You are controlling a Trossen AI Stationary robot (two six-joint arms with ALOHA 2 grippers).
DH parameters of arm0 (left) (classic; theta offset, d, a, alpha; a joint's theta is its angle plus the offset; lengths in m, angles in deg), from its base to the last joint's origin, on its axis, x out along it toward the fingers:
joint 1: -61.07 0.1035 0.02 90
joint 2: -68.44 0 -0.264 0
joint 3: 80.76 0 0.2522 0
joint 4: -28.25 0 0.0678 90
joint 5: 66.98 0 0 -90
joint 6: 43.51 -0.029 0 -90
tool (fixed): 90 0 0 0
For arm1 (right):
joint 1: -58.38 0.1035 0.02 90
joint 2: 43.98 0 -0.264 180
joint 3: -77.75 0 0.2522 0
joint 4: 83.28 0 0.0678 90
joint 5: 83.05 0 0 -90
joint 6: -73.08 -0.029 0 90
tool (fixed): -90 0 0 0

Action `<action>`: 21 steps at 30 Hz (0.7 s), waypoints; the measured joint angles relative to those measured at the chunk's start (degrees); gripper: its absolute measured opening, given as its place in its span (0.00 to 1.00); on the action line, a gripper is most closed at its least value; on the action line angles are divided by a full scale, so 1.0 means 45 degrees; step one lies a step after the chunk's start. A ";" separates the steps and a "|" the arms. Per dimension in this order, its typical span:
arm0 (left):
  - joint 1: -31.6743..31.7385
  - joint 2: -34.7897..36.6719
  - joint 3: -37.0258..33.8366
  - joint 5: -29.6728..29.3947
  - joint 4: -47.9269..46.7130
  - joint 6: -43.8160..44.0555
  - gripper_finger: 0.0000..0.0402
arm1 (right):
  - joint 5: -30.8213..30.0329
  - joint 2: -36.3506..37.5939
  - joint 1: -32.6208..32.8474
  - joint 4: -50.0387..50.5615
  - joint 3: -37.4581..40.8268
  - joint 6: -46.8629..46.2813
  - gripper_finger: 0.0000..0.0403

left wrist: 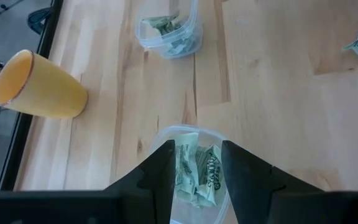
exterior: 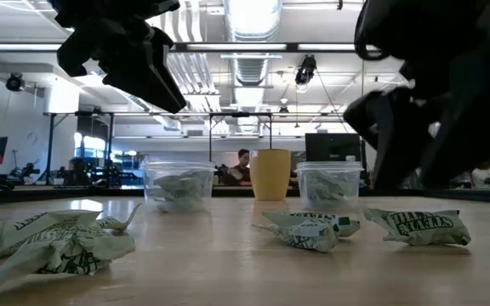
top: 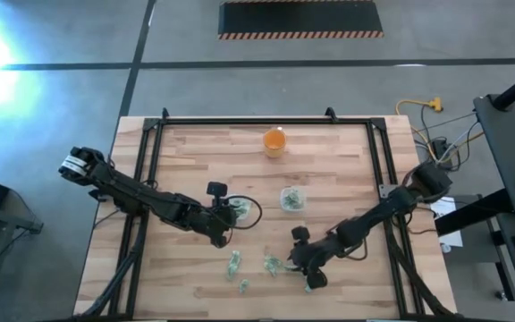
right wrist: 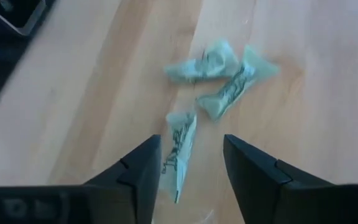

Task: Pick and place items into bin
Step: Put the green sweetener bag into the right transparent food container

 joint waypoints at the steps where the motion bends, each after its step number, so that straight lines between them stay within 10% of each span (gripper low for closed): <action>1: 0.0000 0.0005 0.0000 0.0000 0.0000 0.0000 0.28 | 0.0024 -0.0151 0.0005 0.0003 0.0000 -0.0004 0.42; 21: 0.0000 0.0005 -0.0005 0.0002 0.0002 0.0000 0.28 | -0.0064 -0.0731 0.0131 0.0610 -0.0243 -0.0094 0.31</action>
